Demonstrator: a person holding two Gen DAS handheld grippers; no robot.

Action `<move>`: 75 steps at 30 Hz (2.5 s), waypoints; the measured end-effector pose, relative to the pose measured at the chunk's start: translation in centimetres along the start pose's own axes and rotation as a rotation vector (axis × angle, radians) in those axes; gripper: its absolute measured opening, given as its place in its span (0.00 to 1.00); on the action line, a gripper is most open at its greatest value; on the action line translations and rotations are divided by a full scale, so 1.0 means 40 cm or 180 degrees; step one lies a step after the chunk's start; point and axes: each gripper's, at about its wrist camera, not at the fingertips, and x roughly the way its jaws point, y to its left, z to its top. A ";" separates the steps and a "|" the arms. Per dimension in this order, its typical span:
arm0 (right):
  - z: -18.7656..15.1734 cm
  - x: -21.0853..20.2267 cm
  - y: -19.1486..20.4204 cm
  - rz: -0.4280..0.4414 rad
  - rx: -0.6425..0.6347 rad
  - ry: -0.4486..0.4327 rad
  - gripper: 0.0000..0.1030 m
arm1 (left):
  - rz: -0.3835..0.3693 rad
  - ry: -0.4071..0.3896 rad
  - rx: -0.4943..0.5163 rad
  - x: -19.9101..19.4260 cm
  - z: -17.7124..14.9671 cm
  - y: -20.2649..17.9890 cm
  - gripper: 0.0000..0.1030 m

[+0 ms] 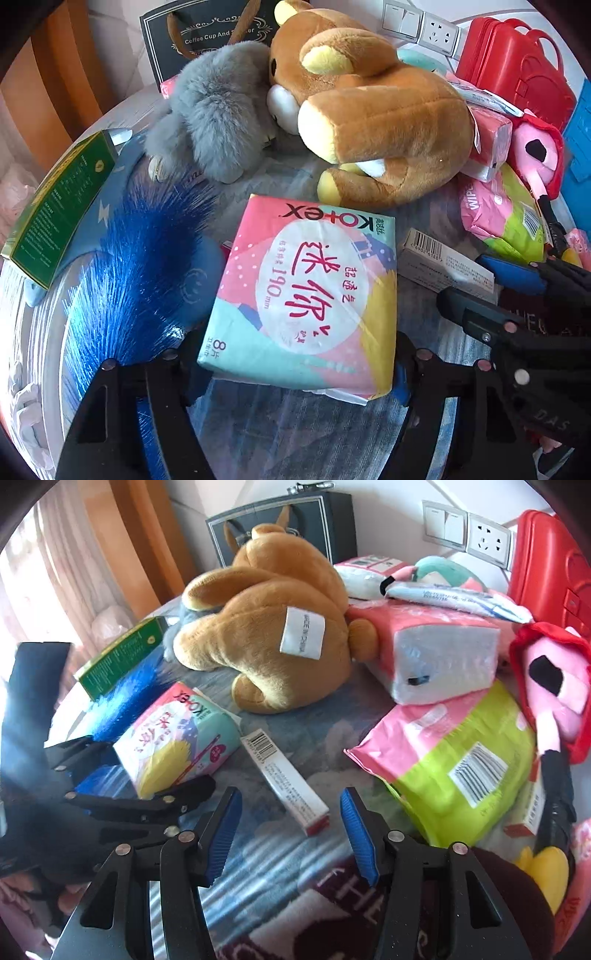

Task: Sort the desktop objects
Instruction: 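Grasp the Kotex pad pack with left tool while right tool grasps white tube box, then carry the pad pack and tube box into the blue crate and release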

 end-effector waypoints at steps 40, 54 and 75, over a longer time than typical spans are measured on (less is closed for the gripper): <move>-0.316 -0.903 0.285 -0.1068 -0.0169 -0.2139 0.17 | -0.0164 -0.1744 0.0244 -0.844 -0.264 -0.199 0.67; -0.504 -1.201 0.267 -0.2097 0.0346 -0.2517 0.17 | -0.0784 -0.1874 0.0733 -0.973 -0.327 -0.419 0.67; -0.756 -1.452 -0.463 -0.2545 0.0885 -0.2210 0.17 | -0.0942 -0.1676 0.1285 -1.017 -0.333 -1.250 0.67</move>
